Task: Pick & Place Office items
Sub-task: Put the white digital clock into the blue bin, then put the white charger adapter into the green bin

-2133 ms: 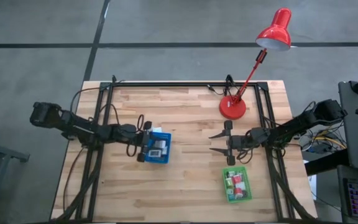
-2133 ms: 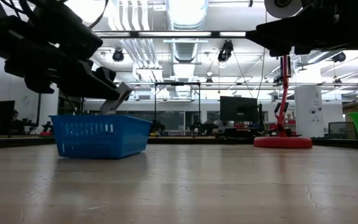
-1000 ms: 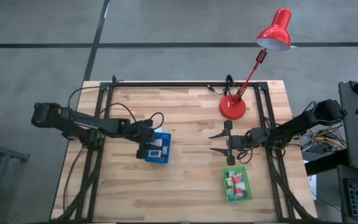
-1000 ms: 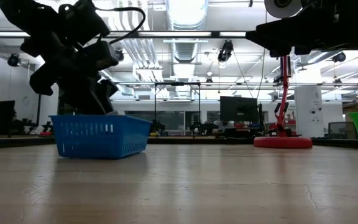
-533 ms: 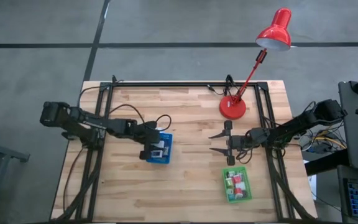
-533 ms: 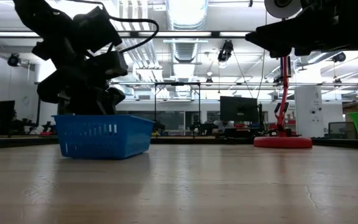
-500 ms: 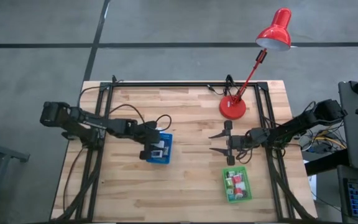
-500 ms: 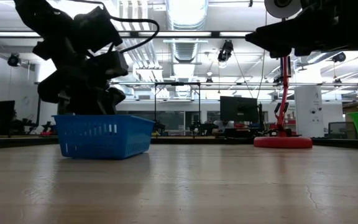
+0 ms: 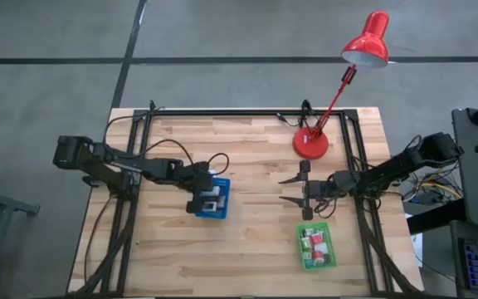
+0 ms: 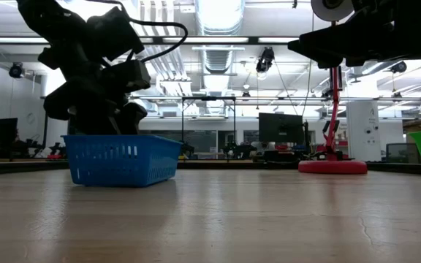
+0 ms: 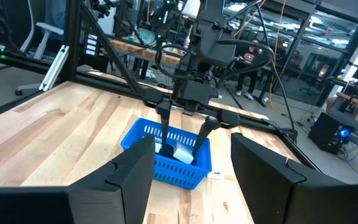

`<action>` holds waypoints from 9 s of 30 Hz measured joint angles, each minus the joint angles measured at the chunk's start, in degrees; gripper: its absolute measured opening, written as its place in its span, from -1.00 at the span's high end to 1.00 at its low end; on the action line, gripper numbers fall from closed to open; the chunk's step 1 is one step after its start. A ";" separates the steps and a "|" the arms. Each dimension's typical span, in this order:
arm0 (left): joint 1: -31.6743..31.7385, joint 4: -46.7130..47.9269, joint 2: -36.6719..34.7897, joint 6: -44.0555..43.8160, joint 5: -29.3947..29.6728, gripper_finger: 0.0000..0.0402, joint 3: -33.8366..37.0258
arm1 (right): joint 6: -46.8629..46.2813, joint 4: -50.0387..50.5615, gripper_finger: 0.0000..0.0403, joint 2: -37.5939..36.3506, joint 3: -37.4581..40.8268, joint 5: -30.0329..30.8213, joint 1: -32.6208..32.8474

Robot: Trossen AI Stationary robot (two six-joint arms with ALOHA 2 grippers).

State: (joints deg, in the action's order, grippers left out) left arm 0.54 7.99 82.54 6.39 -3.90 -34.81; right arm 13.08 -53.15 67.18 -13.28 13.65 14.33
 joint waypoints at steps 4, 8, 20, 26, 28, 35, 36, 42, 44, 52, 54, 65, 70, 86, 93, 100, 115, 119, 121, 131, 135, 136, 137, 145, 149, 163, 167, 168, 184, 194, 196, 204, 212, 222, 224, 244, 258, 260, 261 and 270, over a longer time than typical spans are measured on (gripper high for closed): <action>-0.08 -0.03 -0.21 0.16 -0.06 -0.46 -0.51 | 0.00 0.00 -0.01 0.00 0.00 0.00 0.00; -0.33 0.14 -0.35 -0.65 -0.19 -0.46 -2.28 | 0.00 -0.02 -0.01 0.00 0.00 0.00 0.00; -0.86 3.27 -4.52 -0.85 -0.18 -0.46 -6.77 | 0.02 0.60 -0.01 -0.49 -0.07 1.61 -0.02; -2.04 5.92 -14.01 4.11 0.66 -0.46 -6.21 | -0.98 6.68 -0.01 -4.63 -1.14 1.73 0.02; -2.17 7.56 -17.96 4.32 1.40 -0.46 -6.21 | -1.99 13.23 -0.01 -7.33 -2.71 1.77 0.02; -4.07 7.34 -30.18 6.29 1.32 -0.46 -3.14 | -6.51 36.84 -0.01 -16.25 -9.85 0.92 0.02; -4.07 6.99 -31.87 6.20 1.36 -0.46 -2.31 | -6.68 37.80 -0.01 -17.32 -10.20 0.00 0.02; -4.09 5.41 -41.34 4.81 -0.77 -0.46 2.93 | -6.24 38.04 -0.01 -24.20 -10.06 -3.41 0.04; -4.09 4.61 -44.71 4.74 -2.30 -0.46 4.59 | -5.90 38.97 -0.01 -26.22 -9.86 -3.08 0.02; -4.07 3.21 -57.71 4.26 -3.91 -0.45 9.37 | -5.93 45.58 -0.01 -35.73 -9.73 -3.04 0.02; -4.07 3.15 -60.57 4.18 -3.93 -0.45 10.15 | -6.90 47.82 -0.01 -38.16 -9.45 -3.17 0.02; -4.04 3.67 -72.87 1.26 -4.00 -0.45 14.18 | -8.19 44.93 -0.01 -49.15 -2.21 -3.67 0.02; -3.99 6.15 -75.97 0.82 -3.74 -0.45 15.26 | -7.93 43.41 -0.01 -54.28 1.97 -3.63 0.02; -3.93 11.90 -82.57 -0.44 2.44 -0.45 17.41 | -8.23 50.98 -0.01 -67.17 7.74 0.90 0.02; -3.59 6.83 -82.52 -3.60 5.47 -0.45 21.72 | -8.26 50.87 -0.01 -67.17 10.74 2.64 0.01; -3.36 6.17 -82.55 -3.67 6.70 -0.46 22.33 | -8.17 50.84 -0.01 -66.75 12.46 4.26 0.02; -3.13 6.19 -82.52 -4.96 11.81 -0.46 24.06 | -8.54 50.86 -0.01 -65.90 12.46 3.95 0.02; -3.15 6.17 -82.49 -5.18 11.65 -0.46 24.06 | -8.65 50.86 -0.01 -65.46 12.46 4.33 0.02; -3.17 6.16 -82.49 -5.01 11.63 -0.46 24.06 | -8.66 50.86 -0.01 -65.45 12.46 4.33 0.02; -3.17 6.16 -82.49 -5.18 11.22 -0.46 24.06 | -8.41 50.86 -0.01 -64.86 12.46 4.33 0.02; -3.18 5.71 -82.49 -4.71 11.22 -0.46 24.06 | -8.44 50.86 -0.01 -64.78 12.46 4.28 0.02; -3.18 5.49 -82.49 -4.48 11.22 -0.46 24.04 | -8.44 50.86 -0.01 -64.78 12.46 4.30 0.02; -3.19 5.35 -82.49 -4.46 11.20 -0.46 24.04 | -8.44 50.86 -0.01 -64.78 12.46 4.31 0.02; -3.21 5.41 -82.44 -7.39 10.13 -0.46 24.53 | -8.80 50.86 -0.01 -64.70 12.46 4.31 0.02; -3.21 5.78 -82.42 -11.01 10.15 -0.46 25.98 | -11.94 50.86 -0.01 -64.70 12.46 4.31 0.02; -3.21 -1.61 -82.29 -13.68 14.82 -0.46 28.37 | -15.56 50.80 -0.01 -64.70 12.44 5.82 0.01; -3.21 -1.74 -82.29 -19.09 19.67 -0.46 28.35 | -14.19 50.59 -0.01 -64.72 12.44 7.91 0.00; -3.19 -1.54 -82.29 -19.97 20.16 -0.46 28.38 | -12.95 50.58 -0.01 -64.72 12.44 8.00 0.00; -3.21 -1.99 -82.23 -17.65 17.12 -0.45 30.74 | -12.41 50.60 -0.01 -64.74 12.44 8.03 0.01; -3.17 -14.50 -69.76 -12.64 15.83 -0.47 27.68 | -13.11 50.60 -0.01 -64.43 12.44 7.85 0.00; -3.19 -14.78 -64.34 -10.69 15.77 -0.48 25.25 | -13.13 50.46 -0.02 -64.32 12.44 9.49 0.00; -2.91 -9.27 -39.21 -2.90 25.08 -0.56 8.16 | -10.90 50.38 -0.21 -64.37 12.15 18.77 -0.02; 0.26 27.35 -15.79 -11.84 28.79 -0.56 -17.23 | -12.93 50.86 -0.31 -62.64 12.15 17.58 0.02; 6.92 48.51 5.51 -1.87 28.21 -0.66 -33.82 | -13.67 50.84 -0.43 -57.26 12.11 16.23 0.02; 8.94 48.59 7.20 0.93 26.08 -0.66 -34.61 | -14.43 50.80 -0.43 -56.54 12.09 16.03 0.02; 19.87 40.31 15.31 10.41 3.21 -0.65 -30.53 | -17.21 50.71 -0.43 -55.28 12.09 13.26 0.02; 18.74 39.32 19.14 9.70 -2.63 -0.65 -30.53 | -17.68 50.77 -0.43 -55.04 12.09 12.85 0.02; 18.05 39.34 19.30 9.45 -2.90 -0.65 -30.53 | -17.68 50.84 -0.43 -55.04 12.09 12.86 0.02; 17.72 39.33 19.32 9.06 -2.97 -0.65 -30.53 | -17.68 50.82 -0.43 -55.04 12.09 12.85 0.02; 15.38 39.34 19.19 6.68 -3.01 -0.65 -30.53 | -17.66 50.82 -0.43 -55.04 12.09 12.87 0.02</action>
State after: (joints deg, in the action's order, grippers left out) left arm 15.92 47.33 101.73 13.08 -6.92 -65.34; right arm -4.58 -2.33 12.14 -1.19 26.52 14.35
